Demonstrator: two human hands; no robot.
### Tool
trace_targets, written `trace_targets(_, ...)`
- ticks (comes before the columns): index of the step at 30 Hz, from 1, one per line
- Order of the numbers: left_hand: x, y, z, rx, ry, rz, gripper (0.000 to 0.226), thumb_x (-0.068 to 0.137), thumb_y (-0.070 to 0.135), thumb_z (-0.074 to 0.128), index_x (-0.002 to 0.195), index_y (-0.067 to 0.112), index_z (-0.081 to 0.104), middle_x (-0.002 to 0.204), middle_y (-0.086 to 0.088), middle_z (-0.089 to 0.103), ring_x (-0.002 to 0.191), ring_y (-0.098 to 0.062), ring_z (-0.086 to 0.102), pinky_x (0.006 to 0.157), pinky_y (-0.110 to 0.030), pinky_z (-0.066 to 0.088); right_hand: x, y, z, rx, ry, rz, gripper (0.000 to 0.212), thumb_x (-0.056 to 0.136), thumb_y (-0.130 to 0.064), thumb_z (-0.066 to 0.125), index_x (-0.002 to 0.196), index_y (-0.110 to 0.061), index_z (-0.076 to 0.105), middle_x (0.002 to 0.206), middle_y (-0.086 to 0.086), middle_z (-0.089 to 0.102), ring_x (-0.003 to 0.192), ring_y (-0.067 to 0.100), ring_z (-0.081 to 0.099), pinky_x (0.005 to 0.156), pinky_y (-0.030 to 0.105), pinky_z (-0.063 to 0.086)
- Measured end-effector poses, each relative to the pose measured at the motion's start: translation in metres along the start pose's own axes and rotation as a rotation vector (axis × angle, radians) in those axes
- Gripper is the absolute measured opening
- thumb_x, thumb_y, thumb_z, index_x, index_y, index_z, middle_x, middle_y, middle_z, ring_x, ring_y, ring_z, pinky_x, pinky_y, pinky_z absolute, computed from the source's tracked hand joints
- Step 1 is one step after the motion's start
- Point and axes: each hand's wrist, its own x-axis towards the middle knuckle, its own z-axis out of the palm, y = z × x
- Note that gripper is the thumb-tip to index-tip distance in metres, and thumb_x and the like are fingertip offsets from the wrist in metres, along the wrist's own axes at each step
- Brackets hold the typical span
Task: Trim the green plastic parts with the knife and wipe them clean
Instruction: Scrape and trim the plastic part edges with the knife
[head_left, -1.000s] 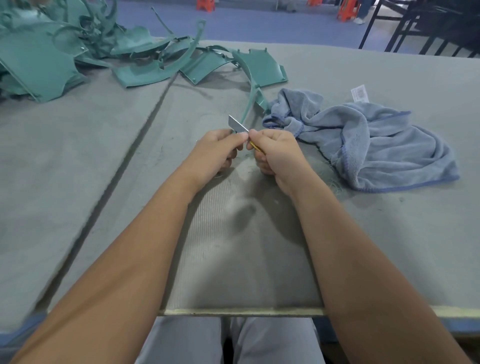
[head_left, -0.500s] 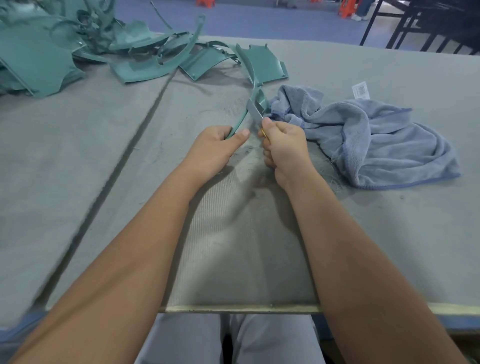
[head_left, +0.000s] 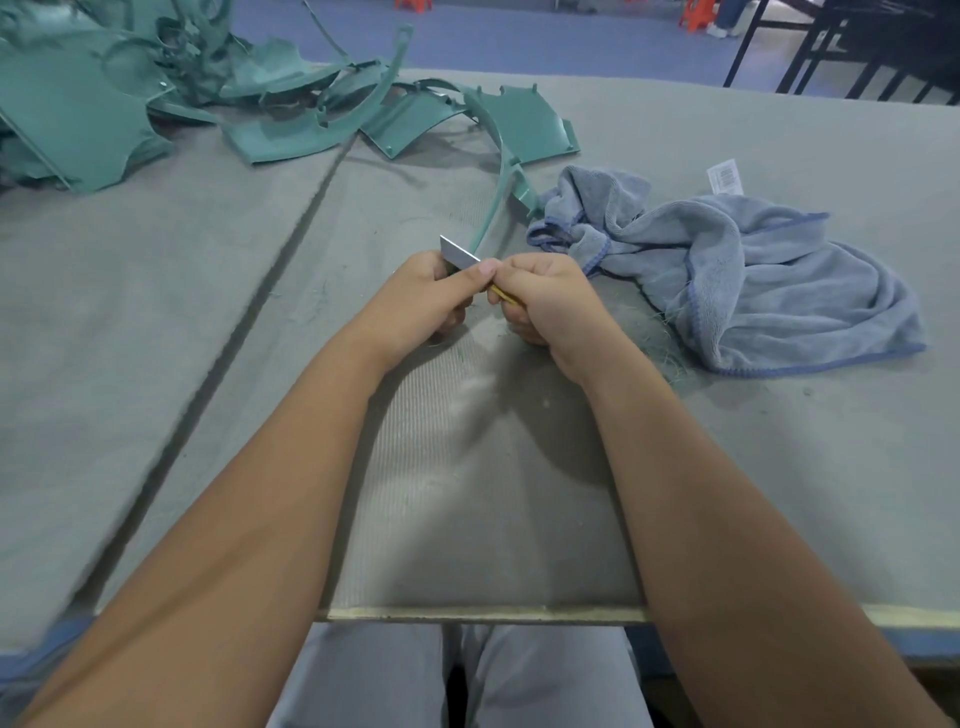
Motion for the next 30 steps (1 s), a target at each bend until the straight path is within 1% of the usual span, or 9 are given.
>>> trace_targets(4,0.000,-0.001,-0.003,0.050,-0.016,0.018,0.025,0.101,0.029,0.050,0.081,0.014,0.054,0.061,0.000,0.030,0.054,-0.014,0.023,0.052,-0.032,0.013,0.000,-0.001,0.000,-0.022,0.009,0.008,0.035,0.095,-0.017,0.050,0.060,-0.014,0.053,0.037,-0.008,0.035,0.032,0.004,0.024,0.034,0.015,0.020)
trace_targets(7,0.000,-0.001,-0.003,0.042,-0.028,0.013,0.023,0.101,0.028,0.049,0.087,0.011,0.054,0.063,0.002,0.031,0.055,-0.013,0.023,0.054,-0.034,0.012,0.001,-0.002,0.000,-0.025,0.021,0.013,0.036,0.096,-0.016,0.050,0.061,-0.013,0.052,0.037,-0.007,0.035,0.032,0.005,0.024,0.034,0.016,0.019)
trace_targets(11,0.002,-0.001,-0.002,0.009,-0.002,-0.009,0.028,0.102,0.026,0.048,0.076,0.019,0.051,0.061,0.005,0.032,0.054,-0.012,0.024,0.053,-0.031,0.014,0.001,-0.002,0.001,-0.076,0.062,-0.014,0.037,0.097,-0.020,0.052,0.060,-0.014,0.052,0.042,-0.004,0.036,0.035,0.005,0.025,0.037,0.016,0.022)
trace_targets(15,0.004,-0.001,-0.001,0.035,0.031,-0.013,0.026,0.101,0.030,0.050,0.079,0.017,0.053,0.062,0.002,0.031,0.052,-0.012,0.023,0.050,-0.030,0.016,0.001,-0.001,0.005,-0.101,0.134,-0.041,0.039,0.097,-0.018,0.052,0.058,-0.015,0.051,0.045,-0.002,0.035,0.036,0.006,0.025,0.038,0.017,0.023)
trace_targets(20,0.010,-0.004,0.003,0.025,0.138,-0.046,0.035,0.096,0.037,0.058,0.072,0.015,0.047,0.057,0.001,0.029,0.041,-0.008,0.023,0.041,-0.021,0.017,0.005,0.002,0.005,-0.053,0.200,-0.041,0.040,0.097,-0.018,0.052,0.058,-0.015,0.052,0.039,-0.009,0.036,0.034,0.003,0.025,0.036,0.015,0.023)
trace_targets(23,0.013,-0.005,0.008,0.036,0.219,-0.065,0.043,0.093,0.043,0.061,0.065,0.019,0.038,0.057,-0.002,0.030,0.041,-0.010,0.023,0.042,-0.023,0.018,0.008,0.002,0.004,-0.029,0.224,-0.023,0.040,0.097,-0.021,0.053,0.057,-0.016,0.052,0.041,-0.007,0.037,0.036,0.004,0.027,0.037,0.016,0.024)
trace_targets(25,0.016,-0.005,0.013,0.064,0.295,-0.057,0.051,0.091,0.047,0.062,0.058,0.023,0.031,0.056,-0.002,0.029,0.044,-0.012,0.023,0.045,-0.027,0.018,0.012,0.001,0.003,0.006,0.259,0.021,0.040,0.097,-0.023,0.053,0.058,-0.016,0.052,0.042,-0.006,0.036,0.036,0.005,0.026,0.036,0.017,0.023)
trace_targets(27,0.017,-0.006,0.017,0.129,0.342,-0.029,0.054,0.091,0.046,0.061,0.056,0.023,0.027,0.050,0.004,0.027,0.044,-0.011,0.022,0.048,-0.029,0.018,0.017,-0.004,0.002,0.101,0.311,0.101,0.037,0.098,-0.024,0.052,0.061,-0.015,0.051,0.042,-0.006,0.033,0.035,0.007,0.022,0.035,0.018,0.019)
trace_targets(30,0.016,-0.007,0.022,0.228,0.358,-0.007,0.050,0.093,0.044,0.057,0.057,0.022,0.031,0.047,0.009,0.029,0.044,-0.012,0.028,0.053,-0.030,0.025,0.024,-0.011,-0.003,0.333,0.418,0.212,0.035,0.098,-0.022,0.049,0.064,-0.014,0.048,0.039,-0.007,0.032,0.033,0.008,0.020,0.035,0.018,0.016)
